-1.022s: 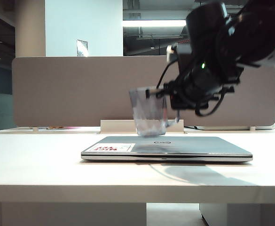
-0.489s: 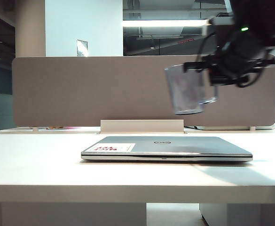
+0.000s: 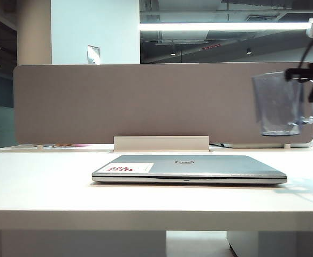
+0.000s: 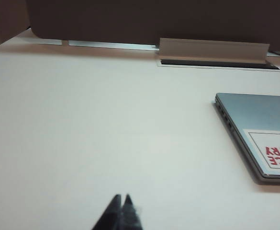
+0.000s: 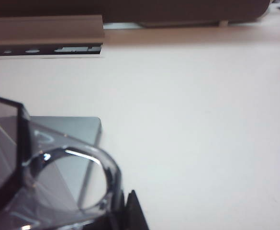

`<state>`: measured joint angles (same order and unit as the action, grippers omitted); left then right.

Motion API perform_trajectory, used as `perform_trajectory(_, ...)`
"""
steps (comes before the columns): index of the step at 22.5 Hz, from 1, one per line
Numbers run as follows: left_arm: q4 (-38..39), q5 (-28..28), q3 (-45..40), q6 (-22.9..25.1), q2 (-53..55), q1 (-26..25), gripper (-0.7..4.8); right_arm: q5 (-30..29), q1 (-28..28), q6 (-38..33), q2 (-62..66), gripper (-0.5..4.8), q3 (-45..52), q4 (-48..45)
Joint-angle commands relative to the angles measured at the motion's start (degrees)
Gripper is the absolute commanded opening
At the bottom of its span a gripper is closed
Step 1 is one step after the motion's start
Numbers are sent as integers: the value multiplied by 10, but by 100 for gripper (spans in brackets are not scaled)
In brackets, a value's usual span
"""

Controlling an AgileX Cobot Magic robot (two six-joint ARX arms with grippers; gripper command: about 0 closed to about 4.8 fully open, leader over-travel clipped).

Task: Pick up the water cup and place it on the right side of the laptop.

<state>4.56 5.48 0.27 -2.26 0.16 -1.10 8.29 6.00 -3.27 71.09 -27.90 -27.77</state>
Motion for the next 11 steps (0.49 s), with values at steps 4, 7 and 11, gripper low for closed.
perform_trajectory(4,1,11,2,-1,1,0,-4,-72,-71,-9,-8,-3,18,-8)
perform_trajectory(7,8,10,2,-1,1,0,-3,-74,-86,-10,-5,-3,18,-9)
perform_trajectory(11,15,10,2,-1,1,0,-4,-85,-101,-10,8,-3,19,-20)
